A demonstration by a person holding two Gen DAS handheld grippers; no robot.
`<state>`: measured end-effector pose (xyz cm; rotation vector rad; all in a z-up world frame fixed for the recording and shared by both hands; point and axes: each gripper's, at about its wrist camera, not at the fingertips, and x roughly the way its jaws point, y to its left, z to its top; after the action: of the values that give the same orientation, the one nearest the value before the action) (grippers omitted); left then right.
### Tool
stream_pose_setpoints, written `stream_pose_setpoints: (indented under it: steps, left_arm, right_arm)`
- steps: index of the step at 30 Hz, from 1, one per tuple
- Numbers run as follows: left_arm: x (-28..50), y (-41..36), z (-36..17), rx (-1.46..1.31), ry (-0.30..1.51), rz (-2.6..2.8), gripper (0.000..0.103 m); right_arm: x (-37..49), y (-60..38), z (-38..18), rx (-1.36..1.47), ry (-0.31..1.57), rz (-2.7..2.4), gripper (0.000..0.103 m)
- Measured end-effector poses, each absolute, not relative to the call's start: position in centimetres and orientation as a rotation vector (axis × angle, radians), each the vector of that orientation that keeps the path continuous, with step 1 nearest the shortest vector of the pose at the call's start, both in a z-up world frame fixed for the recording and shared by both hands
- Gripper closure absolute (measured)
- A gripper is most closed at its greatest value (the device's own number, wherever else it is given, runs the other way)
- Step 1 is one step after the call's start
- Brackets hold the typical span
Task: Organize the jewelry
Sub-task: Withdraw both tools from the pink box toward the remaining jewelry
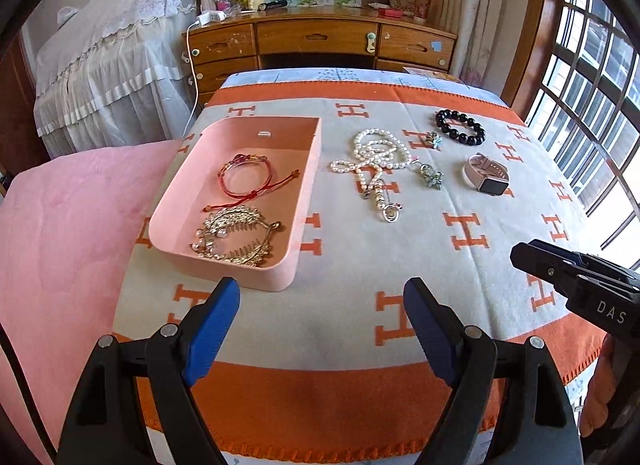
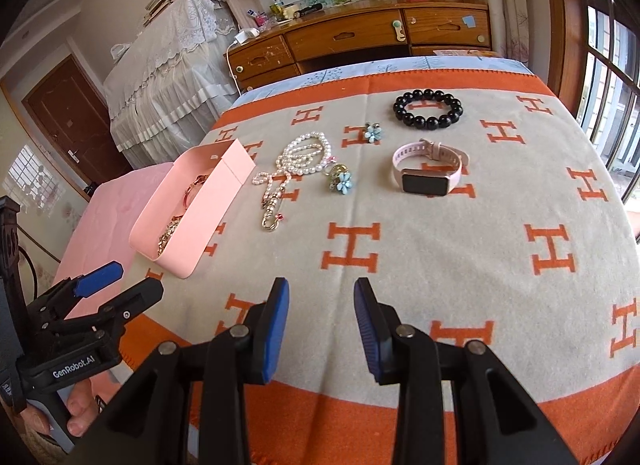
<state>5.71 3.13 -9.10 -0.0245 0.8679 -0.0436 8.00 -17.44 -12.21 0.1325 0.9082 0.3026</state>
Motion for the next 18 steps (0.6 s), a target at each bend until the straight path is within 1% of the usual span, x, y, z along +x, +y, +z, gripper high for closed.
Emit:
stream_pose_setpoints:
  steps: [12,18]
  left_arm:
    - [10.0,-1.4,-9.2,0.006,0.912,-0.092,0.021]
    - [13.0,-2.2,-8.9,-0.013,0.936,-0.114,0.022]
  right_arm:
    - [10.4,-22.3,-11.6,0.164,0.892,0.269,0.069]
    - [13.9,-24.7,-11.0,0.159,0.928,0.245,0.069]
